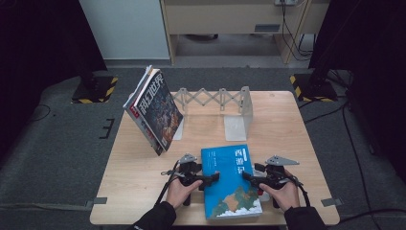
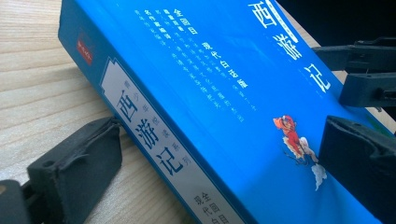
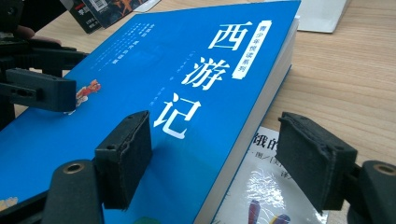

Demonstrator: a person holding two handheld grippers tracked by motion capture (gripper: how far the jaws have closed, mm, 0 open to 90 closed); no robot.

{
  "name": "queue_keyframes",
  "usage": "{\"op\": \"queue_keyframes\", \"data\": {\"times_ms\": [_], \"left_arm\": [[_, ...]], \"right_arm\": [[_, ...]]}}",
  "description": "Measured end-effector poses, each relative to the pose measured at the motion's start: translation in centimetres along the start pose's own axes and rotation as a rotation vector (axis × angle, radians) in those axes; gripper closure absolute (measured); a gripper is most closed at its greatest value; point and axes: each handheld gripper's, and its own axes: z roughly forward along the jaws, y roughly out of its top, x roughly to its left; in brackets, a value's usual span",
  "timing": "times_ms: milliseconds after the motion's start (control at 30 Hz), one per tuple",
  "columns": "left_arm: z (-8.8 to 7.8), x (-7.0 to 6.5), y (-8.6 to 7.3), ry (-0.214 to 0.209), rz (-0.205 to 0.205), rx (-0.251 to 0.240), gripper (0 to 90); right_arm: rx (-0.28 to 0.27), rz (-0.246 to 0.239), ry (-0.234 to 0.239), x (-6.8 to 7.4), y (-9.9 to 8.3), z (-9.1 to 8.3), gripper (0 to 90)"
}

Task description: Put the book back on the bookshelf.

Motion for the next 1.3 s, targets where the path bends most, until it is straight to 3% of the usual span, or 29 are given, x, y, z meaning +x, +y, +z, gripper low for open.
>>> {"op": "queue_keyframes", "data": {"times_ms": [633, 933, 1000, 1300], "left_arm": [[0.44, 0.11, 0.31, -0.009, 0.002, 0.001, 0.0], [0.61, -0.28, 0.20, 0.021, -0.013, -0.015, 0.0], [0.53, -0.11, 0.22, 0.010, -0.015, -0.015, 0.0], [0.08, 0.30, 0.34, -0.046, -0.088, 0.007, 12.8]], "right_arm": [[-0.006, 0.028, 0.025, 0.25, -0.06, 0.58, 27.5], [-0.005, 0.033, 0.029, 0.38, -0.08, 0.68, 27.5], [-0.006, 0.043, 0.028, 0.42, -0.08, 0.71, 27.3], [-0.002, 0.048, 0.031, 0.36, -0.11, 0.76, 27.3]]}}
